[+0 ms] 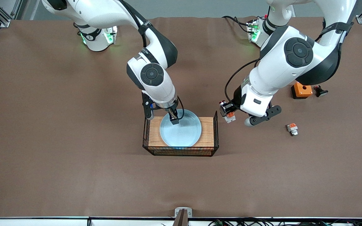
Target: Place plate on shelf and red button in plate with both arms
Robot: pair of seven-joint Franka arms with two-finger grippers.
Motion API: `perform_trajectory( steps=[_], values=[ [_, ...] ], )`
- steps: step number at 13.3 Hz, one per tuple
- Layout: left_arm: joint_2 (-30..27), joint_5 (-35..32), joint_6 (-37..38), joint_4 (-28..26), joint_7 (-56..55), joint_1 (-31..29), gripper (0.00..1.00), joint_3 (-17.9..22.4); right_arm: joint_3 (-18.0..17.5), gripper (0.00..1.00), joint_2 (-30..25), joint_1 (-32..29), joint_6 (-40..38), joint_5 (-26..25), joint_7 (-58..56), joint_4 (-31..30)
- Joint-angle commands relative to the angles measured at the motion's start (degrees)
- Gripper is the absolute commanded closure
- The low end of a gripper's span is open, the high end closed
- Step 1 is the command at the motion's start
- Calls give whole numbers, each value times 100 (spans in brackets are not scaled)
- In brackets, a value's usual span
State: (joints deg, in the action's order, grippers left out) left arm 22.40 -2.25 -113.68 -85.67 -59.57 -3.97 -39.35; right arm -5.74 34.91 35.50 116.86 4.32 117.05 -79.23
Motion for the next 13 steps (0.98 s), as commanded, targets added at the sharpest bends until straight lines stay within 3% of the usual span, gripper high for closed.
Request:
perform_trajectory(
  steps=[1,2,5,6,9,13],
  values=[
    [361,-485,-58,402,-466,282,100,24,-41,0,-28,-35,-706,-54,90,548],
    [458,-618,-110,411,-641,361,100,24,-68,0,-46,-35,-970,-63,90,628],
    [826,-716,-489,682,-1134,624,100,33,-68,0,-834,-35,-1655,-54,-259,611],
    [958,-724,-489,831,-1222,765,100,76,-59,0,-1133,-35,-2232,-54,-635,602],
    [1012,-707,-699,929,-1574,1650,100,908,-41,0,-1924,-332,-3342,-19,-2102,462],
    [1275,-707,-1016,1087,-1724,2872,100,2095,-33,0,-3741,-798,-3005,-19,-3983,-1414]
  ],
)
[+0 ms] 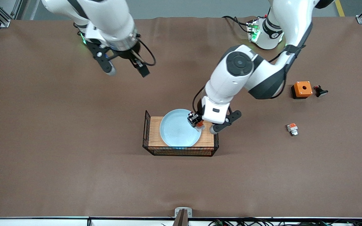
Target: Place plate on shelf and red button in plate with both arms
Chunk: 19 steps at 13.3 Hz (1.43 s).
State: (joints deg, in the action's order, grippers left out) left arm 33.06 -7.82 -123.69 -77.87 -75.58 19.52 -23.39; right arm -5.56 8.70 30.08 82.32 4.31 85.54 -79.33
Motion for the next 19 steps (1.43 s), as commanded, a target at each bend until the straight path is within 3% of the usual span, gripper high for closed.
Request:
perform_trajectory(
  steps=[1,2,4,5,7,8,9,13,16,19],
  values=[
    [227,-150,-14,307,-123,797,100,772,-50,0,-1507,-387,643,-18,-1307,-1871],
    [306,-150,-14,307,-114,1017,100,992,-41,0,-1824,-606,766,-9,-1878,-2206],
    [447,-150,-14,369,-114,1343,95,1266,-24,0,-1994,-1072,742,-9,-2880,-2315],
    [482,-150,-14,369,-114,1440,88,1328,72,0,-2012,-1239,724,-9,-3381,-2297],
    [482,-141,64,360,-114,1432,55,1337,545,0,-1995,-1320,750,-9,-4445,-2253],
    [474,-159,82,360,-114,1441,18,1355,756,0,-1986,-1329,767,-9,-4885,-2210],
    [447,-150,82,360,-97,1441,0,1355,985,0,-1968,-1329,776,-35,-5324,-2140],
    [150,-150,914,386,26,1266,0,1329,1610,0,-1784,-1338,890,-246,-6776,-1867],
    [-649,-71,1549,395,674,819,0,1302,1830,0,-1512,-1442,873,-272,-7418,-1446],
    [-1484,158,2364,369,1419,248,0,1320,1831,0,-1012,-1758,856,-273,-7998,-806]
  ],
)
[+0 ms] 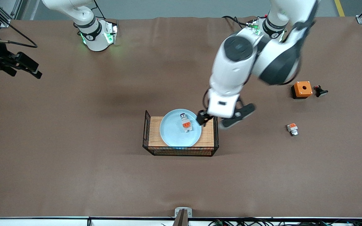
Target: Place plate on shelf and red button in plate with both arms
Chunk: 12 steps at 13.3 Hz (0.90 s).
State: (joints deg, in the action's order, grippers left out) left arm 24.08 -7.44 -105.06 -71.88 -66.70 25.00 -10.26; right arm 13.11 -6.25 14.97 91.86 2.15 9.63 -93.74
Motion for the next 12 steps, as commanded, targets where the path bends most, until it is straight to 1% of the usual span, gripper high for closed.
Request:
perform_trajectory(
  steps=[1,2,3,5,7,9,10,11,12],
  values=[
    [-832,102,905,-265,1162,-520,0,24,-37,0,667,-336,-125,-57,-627,864],
    [-1035,85,1387,-318,1943,-792,0,24,-37,0,791,-372,-142,-57,-716,1041],
    [-1150,76,1775,-318,2568,-1091,0,24,-37,0,801,-364,-134,-75,-743,1068],
    [-1388,58,2374,-336,3284,-1645,0,24,-46,0,792,-355,-98,-171,-752,1077],
    [-1519,58,2543,-362,4047,-2129,0,15,-19,0,783,-512,-116,-128,-787,1077],
    [-1844,58,2517,-791,4848,-2682,0,6,-37,0,809,-557,-98,-101,-1189,1077],
    [-2020,75,2439,-1036,5008,-2841,0,-2,-37,0,810,-557,-98,-127,-1453,1077],
    [-2256,110,2281,-1343,5062,-2965,0,-11,-37,0,818,-583,-98,-93,-1664,1077],
    [-2572,137,1967,-1808,5210,-3088,0,-11,-28,0,827,-627,-116,-92,-1727,1077]
  ],
)
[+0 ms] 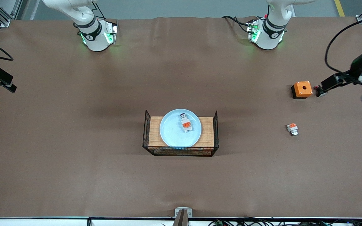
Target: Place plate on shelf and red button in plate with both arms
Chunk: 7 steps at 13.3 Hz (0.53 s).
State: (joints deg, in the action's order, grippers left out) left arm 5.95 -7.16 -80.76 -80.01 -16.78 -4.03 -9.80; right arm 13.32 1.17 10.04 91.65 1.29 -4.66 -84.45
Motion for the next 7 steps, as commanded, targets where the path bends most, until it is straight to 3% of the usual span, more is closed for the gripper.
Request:
perform_trajectory(
  steps=[1,2,4,6,7],
  values=[
    [-1041,118,-789,-1434,507,-281,0,-40,-49,0,85,-143,-112,-6,-290,148],
    [-1191,127,-975,-1664,675,-361,0,-39,-49,0,85,-143,-121,-6,-281,148],
    [-1184,135,-942,-1606,755,-353,0,-39,-119,0,85,-369,-130,20,-290,157],
    [-1114,127,-898,-1360,957,-344,0,-48,-775,0,94,-982,-130,20,-255,157],
    [-1096,144,-898,-1298,1045,-327,0,-39,-1301,0,85,-1439,-121,12,-255,157]
  ],
)
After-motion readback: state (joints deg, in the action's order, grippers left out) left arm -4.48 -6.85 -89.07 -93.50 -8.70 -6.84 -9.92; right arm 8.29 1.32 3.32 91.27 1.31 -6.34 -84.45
